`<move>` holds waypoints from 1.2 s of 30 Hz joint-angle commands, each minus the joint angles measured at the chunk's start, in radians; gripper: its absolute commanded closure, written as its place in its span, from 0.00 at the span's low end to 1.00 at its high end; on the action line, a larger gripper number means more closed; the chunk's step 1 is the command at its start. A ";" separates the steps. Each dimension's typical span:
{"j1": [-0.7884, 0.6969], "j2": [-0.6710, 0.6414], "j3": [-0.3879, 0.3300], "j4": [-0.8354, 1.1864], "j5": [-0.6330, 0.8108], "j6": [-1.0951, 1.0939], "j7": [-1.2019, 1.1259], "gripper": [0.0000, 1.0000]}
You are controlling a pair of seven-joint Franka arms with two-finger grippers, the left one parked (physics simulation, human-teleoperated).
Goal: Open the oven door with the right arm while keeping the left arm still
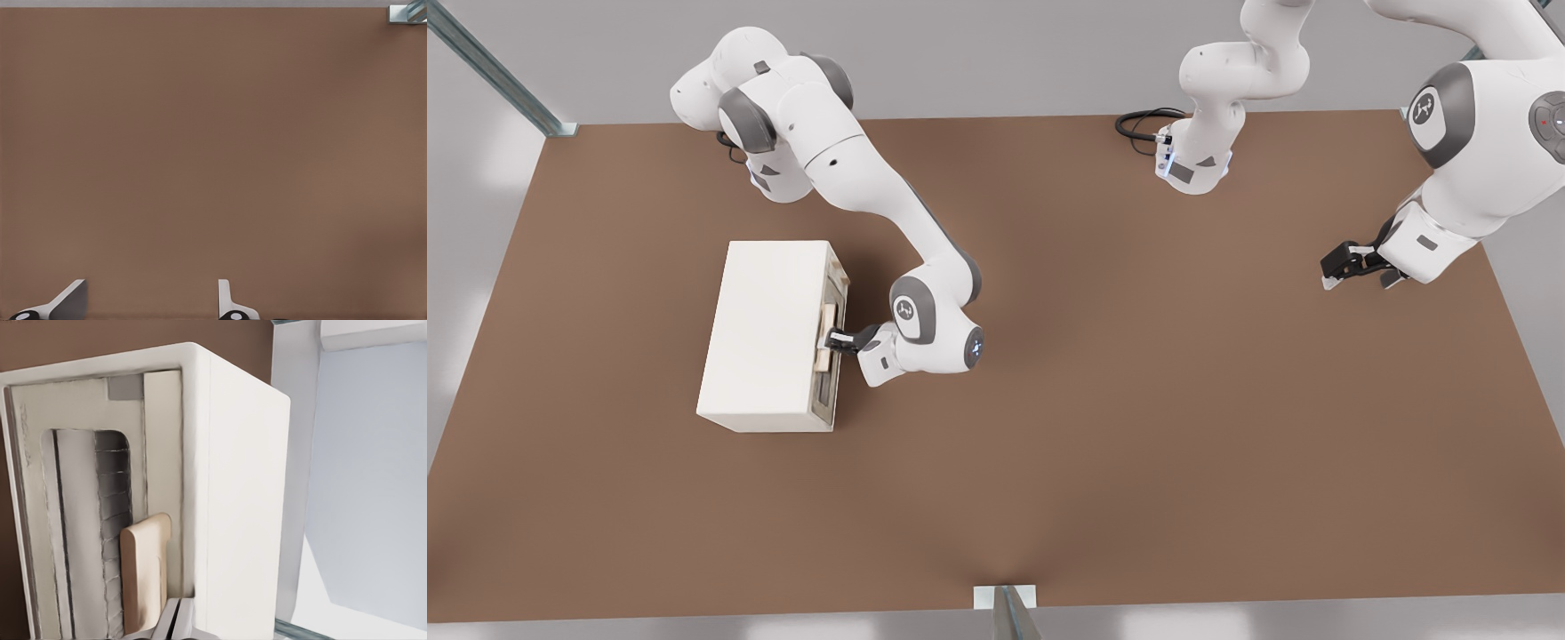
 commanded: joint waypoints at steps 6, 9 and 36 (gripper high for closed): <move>0.000 0.008 0.003 -0.015 0.002 0.022 0.099 1.00; 0.002 0.008 0.006 -0.019 0.002 0.025 0.111 1.00; -0.811 -0.620 0.382 -0.025 0.529 0.276 -0.718 0.00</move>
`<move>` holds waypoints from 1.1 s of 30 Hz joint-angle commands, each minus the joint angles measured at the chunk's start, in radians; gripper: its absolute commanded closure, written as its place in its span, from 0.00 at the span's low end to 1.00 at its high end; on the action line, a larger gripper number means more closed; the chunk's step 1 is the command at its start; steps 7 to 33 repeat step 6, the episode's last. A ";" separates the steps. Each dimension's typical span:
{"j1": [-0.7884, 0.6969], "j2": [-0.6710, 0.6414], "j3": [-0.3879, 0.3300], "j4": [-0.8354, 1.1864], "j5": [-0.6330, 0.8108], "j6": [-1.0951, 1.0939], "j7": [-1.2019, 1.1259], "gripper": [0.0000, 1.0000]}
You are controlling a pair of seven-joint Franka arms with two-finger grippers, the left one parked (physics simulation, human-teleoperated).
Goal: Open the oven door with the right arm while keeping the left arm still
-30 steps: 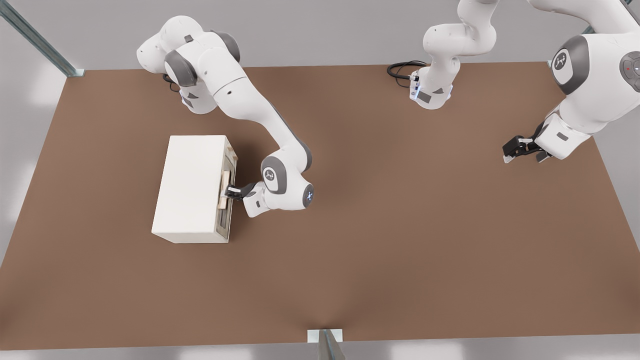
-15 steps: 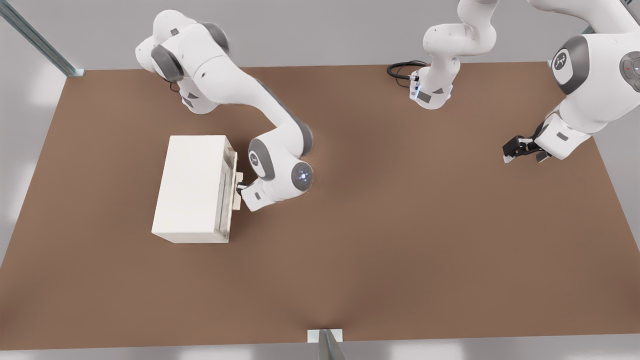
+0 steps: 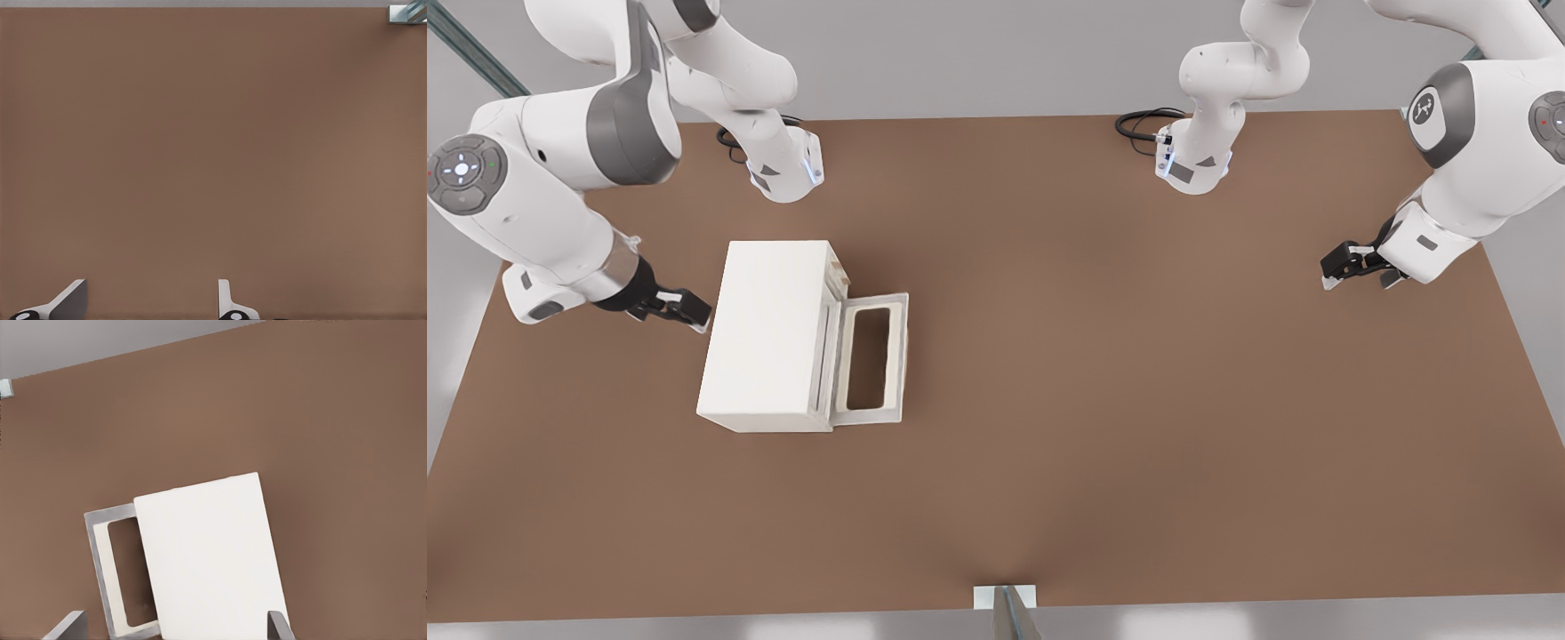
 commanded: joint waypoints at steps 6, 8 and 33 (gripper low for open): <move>0.001 0.002 0.000 0.001 -0.009 0.009 -0.338 0.00; 0.001 0.002 0.000 0.001 -0.009 0.009 -0.338 0.00; 0.001 0.002 0.000 0.001 -0.009 0.009 -0.338 0.00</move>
